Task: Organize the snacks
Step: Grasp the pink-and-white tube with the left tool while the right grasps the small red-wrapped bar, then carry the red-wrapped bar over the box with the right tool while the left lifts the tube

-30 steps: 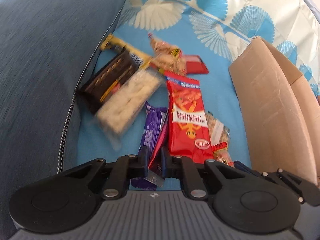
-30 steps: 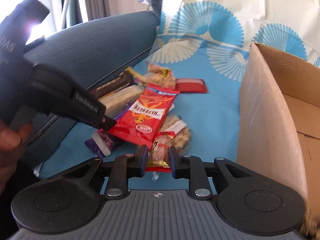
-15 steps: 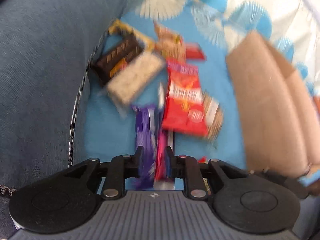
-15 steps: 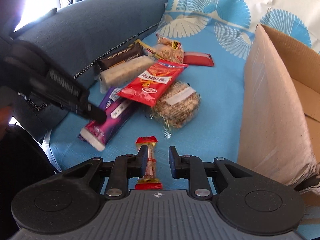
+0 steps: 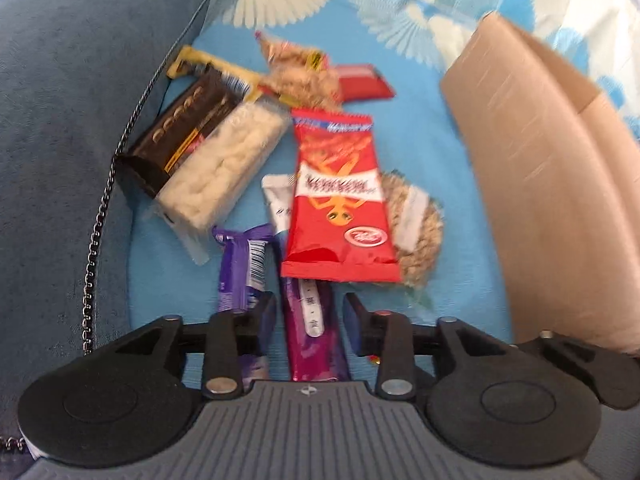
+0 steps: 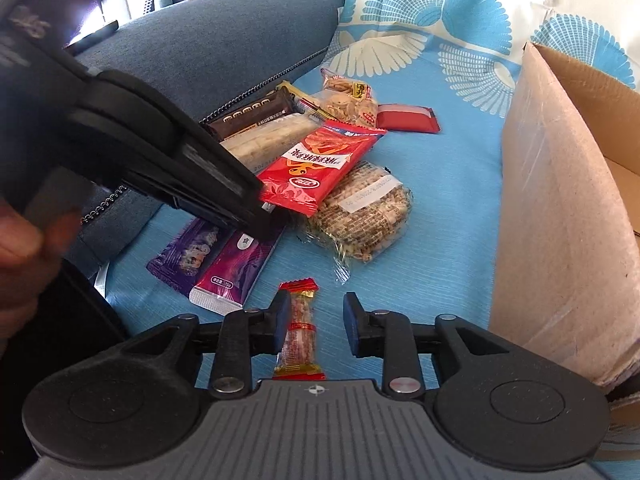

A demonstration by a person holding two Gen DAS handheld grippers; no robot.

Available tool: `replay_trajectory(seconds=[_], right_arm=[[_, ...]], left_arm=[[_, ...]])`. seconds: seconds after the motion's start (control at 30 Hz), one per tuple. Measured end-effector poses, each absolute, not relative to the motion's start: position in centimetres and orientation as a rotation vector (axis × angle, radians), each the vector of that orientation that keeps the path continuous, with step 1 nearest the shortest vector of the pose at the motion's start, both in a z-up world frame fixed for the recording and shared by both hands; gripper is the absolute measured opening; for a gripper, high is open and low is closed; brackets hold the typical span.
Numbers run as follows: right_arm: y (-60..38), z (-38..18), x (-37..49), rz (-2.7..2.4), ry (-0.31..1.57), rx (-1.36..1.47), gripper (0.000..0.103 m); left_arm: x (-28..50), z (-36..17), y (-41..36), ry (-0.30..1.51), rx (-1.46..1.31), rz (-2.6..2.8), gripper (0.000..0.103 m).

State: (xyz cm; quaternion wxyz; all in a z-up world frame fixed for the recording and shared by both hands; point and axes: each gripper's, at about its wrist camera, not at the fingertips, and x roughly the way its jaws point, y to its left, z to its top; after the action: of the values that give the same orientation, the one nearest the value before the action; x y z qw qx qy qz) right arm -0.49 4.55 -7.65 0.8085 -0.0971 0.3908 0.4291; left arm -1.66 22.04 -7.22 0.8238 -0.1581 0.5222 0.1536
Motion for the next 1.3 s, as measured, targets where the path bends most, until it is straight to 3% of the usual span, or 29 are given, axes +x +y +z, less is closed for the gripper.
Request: replay_trajectory(seconds=[0.17,0.37,0.43,0.57,0.67,1.0,1.1,1.3], right_arm=[[4.6,-7.8,-0.2,0.915,0.849,-0.194,0.038],[4.8,-8.0,-0.3,0.925,0.845,-0.201,0.038],[4.9,-8.0,-0.4,0.928,0.841,-0.21,0.038],[4.9,-8.1,-0.5,0.922,0.843,-0.228,0.036],[5.0,-8.2,-0.5,0.911,0.846,-0.234,0.024],[4.0,-7.0,-1.2,0.902,0.763,-0.183,0.022],[3.5,-6.5,-1.5,0.906,0.733,-0.163,0.011],[3.2,-6.1,-2.0,0.911,0.738,-0.176,0.011]], left_arm=[[-1.1,-8.1,22.3,1.12,-0.344,0.325,0.052],[0.2,-8.7,20.2,1.134,-0.193,0.338,0.052],[0.3,-8.7,19.4,1.128,-0.144,0.346,0.049],[0.3,-8.7,19.1,1.11,-0.131,0.367,0.029],[-0.4,-8.3,19.7,1.095,-0.181,0.386,0.022],[-5.2,-4.6,21.0,0.847,-0.345,0.377,0.018],[-6.6,-3.4,21.0,0.769,-0.37,0.38,0.018],[-8.1,-2.1,21.2,0.733,-0.401,0.365,0.018]])
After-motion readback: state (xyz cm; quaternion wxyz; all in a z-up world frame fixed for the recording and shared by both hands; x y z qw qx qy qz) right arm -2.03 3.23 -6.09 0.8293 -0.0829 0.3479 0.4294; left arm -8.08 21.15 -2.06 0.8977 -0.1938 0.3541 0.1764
